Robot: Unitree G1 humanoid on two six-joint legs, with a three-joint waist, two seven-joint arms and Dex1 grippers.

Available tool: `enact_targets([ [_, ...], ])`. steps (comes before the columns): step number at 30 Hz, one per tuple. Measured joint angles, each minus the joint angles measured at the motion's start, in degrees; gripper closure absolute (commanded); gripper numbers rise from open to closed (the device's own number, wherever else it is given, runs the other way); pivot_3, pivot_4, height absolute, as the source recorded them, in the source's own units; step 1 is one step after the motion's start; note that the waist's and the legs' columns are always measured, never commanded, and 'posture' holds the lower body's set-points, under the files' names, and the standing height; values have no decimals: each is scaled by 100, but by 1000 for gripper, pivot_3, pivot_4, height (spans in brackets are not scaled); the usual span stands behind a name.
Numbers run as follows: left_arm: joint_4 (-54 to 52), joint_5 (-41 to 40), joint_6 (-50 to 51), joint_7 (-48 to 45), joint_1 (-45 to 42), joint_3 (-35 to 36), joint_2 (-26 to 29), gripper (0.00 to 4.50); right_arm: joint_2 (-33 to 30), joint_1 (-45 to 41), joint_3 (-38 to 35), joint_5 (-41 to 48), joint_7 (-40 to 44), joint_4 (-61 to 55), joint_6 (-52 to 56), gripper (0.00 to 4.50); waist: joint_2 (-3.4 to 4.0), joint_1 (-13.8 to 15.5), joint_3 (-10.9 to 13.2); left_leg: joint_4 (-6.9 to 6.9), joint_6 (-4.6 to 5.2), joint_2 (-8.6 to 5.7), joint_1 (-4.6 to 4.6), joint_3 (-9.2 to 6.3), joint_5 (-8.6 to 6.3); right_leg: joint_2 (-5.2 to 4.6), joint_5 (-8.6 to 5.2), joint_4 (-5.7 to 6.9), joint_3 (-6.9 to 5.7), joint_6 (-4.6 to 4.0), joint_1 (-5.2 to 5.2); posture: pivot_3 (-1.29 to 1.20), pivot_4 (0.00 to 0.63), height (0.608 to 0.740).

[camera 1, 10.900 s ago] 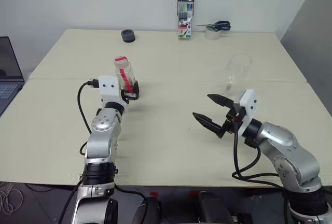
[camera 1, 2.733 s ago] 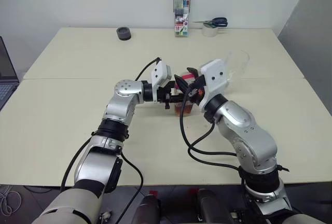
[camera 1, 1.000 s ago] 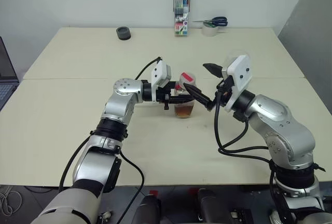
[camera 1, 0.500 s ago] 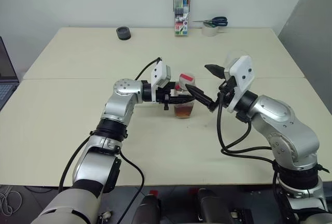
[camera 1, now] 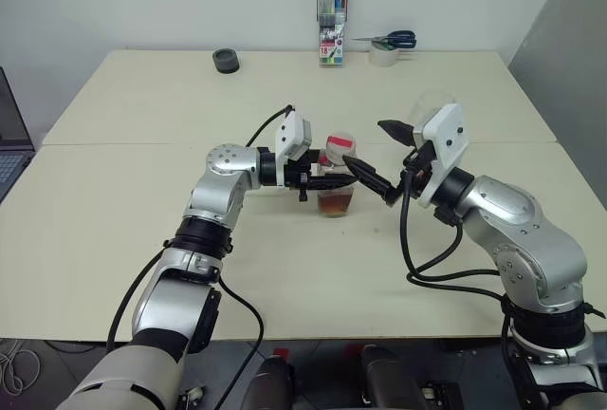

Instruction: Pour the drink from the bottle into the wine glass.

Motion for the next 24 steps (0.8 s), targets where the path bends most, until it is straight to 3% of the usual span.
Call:
enact_targets([
  [24,0,0,34,-59,2,3,29,2757,-53,1,-113,101,13,-71,29,0,0,0,0,0,0,0,0,0,0,0,0,0,0,0,0,0,150,740],
])
